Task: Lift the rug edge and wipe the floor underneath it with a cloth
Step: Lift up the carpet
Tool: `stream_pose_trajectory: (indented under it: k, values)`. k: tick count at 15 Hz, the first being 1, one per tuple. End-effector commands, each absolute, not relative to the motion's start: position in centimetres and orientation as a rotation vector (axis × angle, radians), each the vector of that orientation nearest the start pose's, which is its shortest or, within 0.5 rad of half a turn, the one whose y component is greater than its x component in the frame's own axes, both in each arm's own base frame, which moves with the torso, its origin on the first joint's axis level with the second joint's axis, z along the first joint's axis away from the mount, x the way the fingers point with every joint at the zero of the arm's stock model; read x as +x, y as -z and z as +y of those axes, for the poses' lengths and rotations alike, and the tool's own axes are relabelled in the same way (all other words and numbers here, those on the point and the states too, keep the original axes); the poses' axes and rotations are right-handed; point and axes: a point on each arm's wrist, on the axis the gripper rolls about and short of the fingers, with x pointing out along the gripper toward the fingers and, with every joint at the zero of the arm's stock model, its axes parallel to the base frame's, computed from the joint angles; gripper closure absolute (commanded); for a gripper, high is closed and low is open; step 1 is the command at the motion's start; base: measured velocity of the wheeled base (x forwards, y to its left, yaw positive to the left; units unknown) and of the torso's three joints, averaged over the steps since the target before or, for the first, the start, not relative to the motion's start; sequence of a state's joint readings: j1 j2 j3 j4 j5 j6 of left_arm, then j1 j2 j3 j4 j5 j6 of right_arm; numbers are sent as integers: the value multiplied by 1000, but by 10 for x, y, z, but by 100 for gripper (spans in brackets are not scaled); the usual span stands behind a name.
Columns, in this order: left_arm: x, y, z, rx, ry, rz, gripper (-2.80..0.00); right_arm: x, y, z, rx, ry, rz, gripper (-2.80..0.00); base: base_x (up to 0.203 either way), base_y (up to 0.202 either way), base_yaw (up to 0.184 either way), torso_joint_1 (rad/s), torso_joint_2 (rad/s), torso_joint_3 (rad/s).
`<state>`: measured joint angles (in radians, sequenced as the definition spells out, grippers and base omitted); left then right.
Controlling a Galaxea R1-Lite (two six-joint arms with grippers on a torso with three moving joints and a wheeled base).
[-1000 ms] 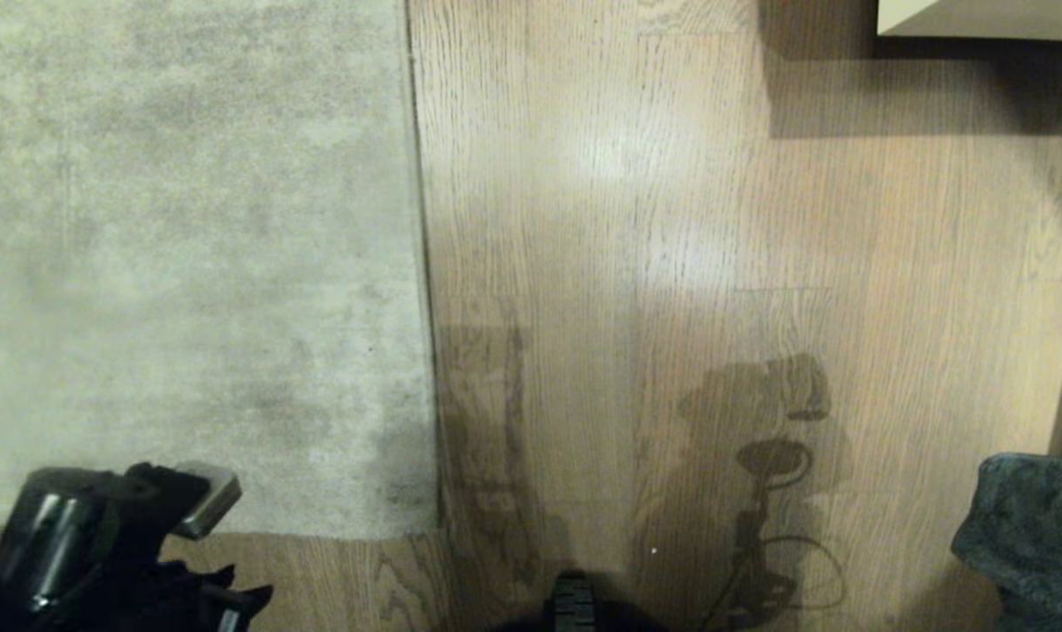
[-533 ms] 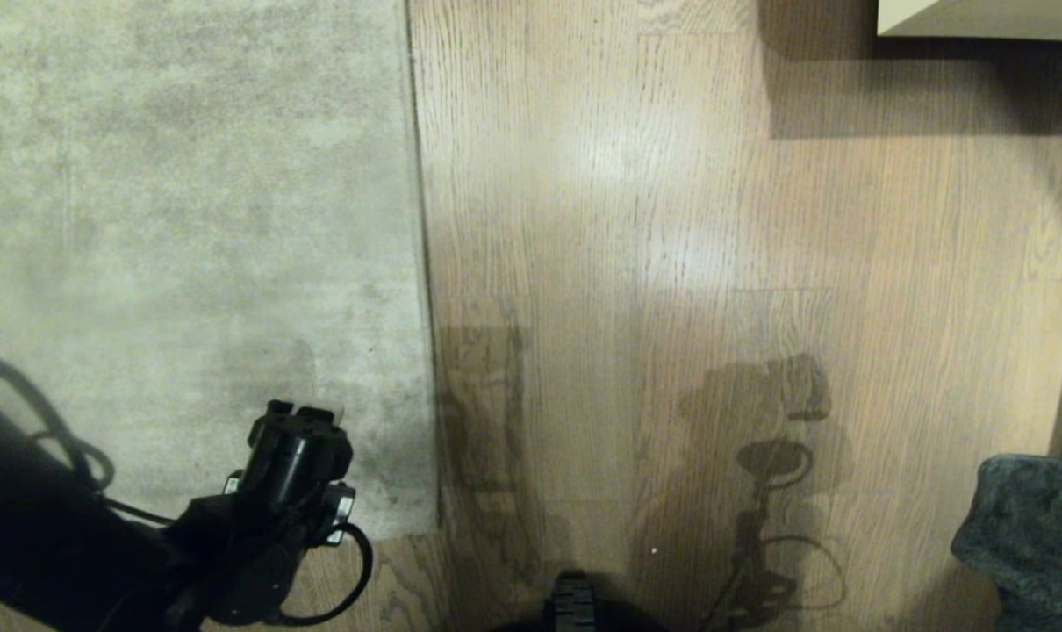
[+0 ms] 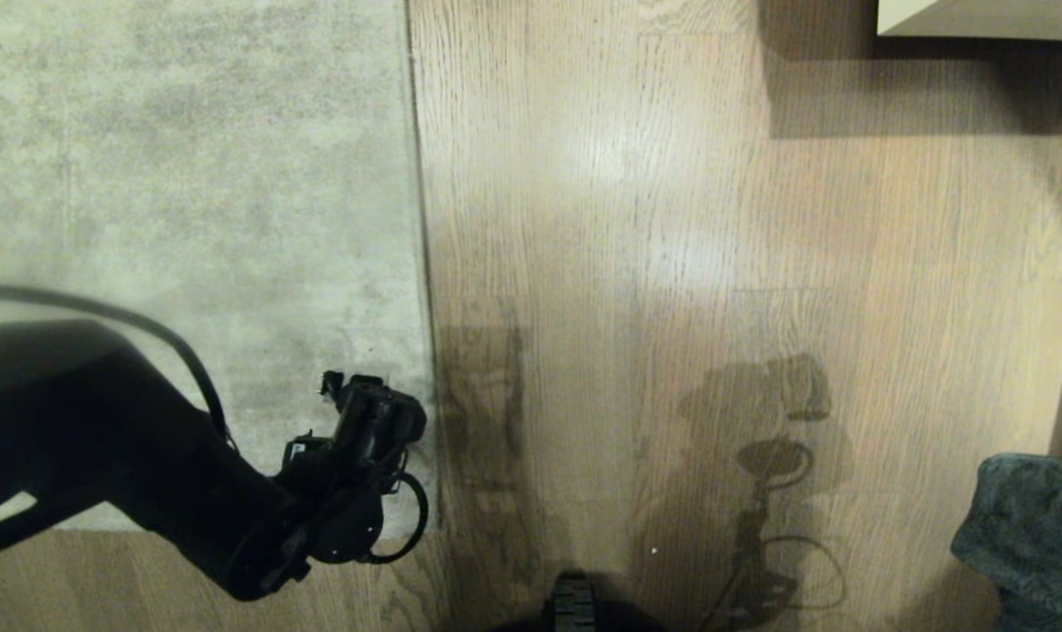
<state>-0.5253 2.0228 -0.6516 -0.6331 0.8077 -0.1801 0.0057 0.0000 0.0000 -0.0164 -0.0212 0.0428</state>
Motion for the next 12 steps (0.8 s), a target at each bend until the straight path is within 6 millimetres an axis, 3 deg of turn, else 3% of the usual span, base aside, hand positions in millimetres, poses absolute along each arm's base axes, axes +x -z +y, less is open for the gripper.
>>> stream_pose_trajectory:
  k: [1, 3, 6, 12]
  values:
    - [284, -55, -159, 257, -315, 569, -280, -23, -77, -1, 43, 15, -16, 0, 0, 0, 0, 0, 0, 0]
    - [291, -60, -172, 224, -311, 567, -280, -23, -77, -1, 43, 15, -16, 0, 0, 0, 0, 0, 0, 0]
    - [304, -52, -182, 220, -311, 567, -280, -23, -77, -1, 43, 15, -16, 0, 0, 0, 0, 0, 0, 0]
    - [310, -29, -182, 283, -329, 610, -280, -23, -77, -1, 43, 15, -16, 0, 0, 0, 0, 0, 0, 0]
